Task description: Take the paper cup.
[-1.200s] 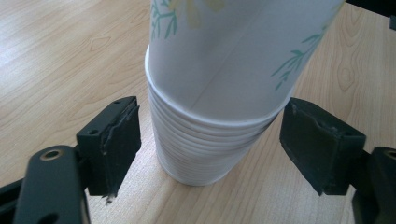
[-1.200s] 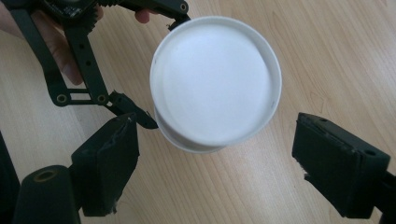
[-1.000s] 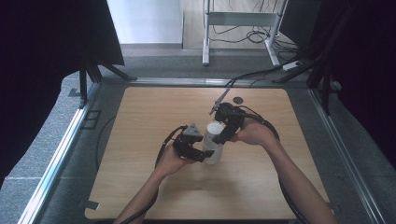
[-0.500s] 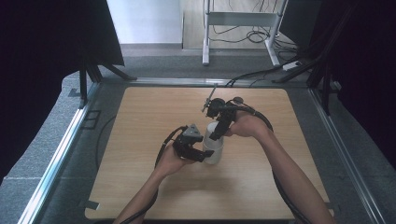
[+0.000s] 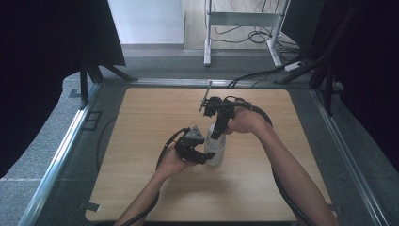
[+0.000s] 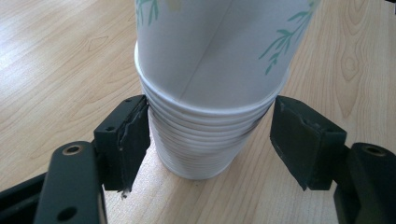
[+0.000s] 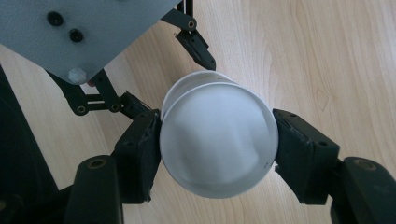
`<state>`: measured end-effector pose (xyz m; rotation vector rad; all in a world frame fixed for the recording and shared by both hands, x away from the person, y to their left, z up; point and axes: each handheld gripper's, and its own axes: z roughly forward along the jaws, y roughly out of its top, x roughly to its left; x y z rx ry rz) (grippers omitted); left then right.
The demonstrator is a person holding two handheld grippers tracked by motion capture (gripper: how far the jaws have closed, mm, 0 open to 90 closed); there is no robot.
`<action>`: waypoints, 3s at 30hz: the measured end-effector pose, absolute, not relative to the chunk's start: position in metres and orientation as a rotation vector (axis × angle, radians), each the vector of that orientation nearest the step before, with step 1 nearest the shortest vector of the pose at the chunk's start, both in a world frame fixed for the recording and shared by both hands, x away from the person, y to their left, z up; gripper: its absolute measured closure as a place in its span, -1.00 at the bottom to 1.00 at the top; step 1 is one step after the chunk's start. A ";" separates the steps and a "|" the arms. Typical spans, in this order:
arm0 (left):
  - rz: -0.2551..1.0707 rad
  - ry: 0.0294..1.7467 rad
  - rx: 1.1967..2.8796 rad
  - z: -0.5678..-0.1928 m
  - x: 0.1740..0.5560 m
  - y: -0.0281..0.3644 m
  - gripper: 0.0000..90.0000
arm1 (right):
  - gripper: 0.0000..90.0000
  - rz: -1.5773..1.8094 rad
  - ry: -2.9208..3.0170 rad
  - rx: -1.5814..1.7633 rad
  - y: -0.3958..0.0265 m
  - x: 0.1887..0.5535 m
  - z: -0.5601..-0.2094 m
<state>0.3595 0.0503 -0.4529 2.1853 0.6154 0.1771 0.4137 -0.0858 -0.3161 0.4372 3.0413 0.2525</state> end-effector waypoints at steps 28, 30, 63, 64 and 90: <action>0.152 0.609 2.165 -0.450 0.359 0.051 -0.66 | -0.18 0.207 3.049 0.460 -0.083 0.412 -0.290; 0.151 0.606 2.169 -0.450 0.359 0.051 -0.68 | -0.18 0.208 3.048 0.462 -0.084 0.412 -0.288; 0.144 0.613 2.197 -0.448 0.356 0.056 -0.69 | -0.17 0.374 2.966 0.497 -0.114 0.380 -0.232; 0.144 0.613 2.197 -0.448 0.356 0.056 -0.69 | -0.17 0.384 2.964 0.501 -0.116 0.378 -0.231; 0.105 0.579 2.207 -0.441 0.336 0.074 -0.69 | -0.17 0.588 2.944 0.511 -0.154 0.343 -0.252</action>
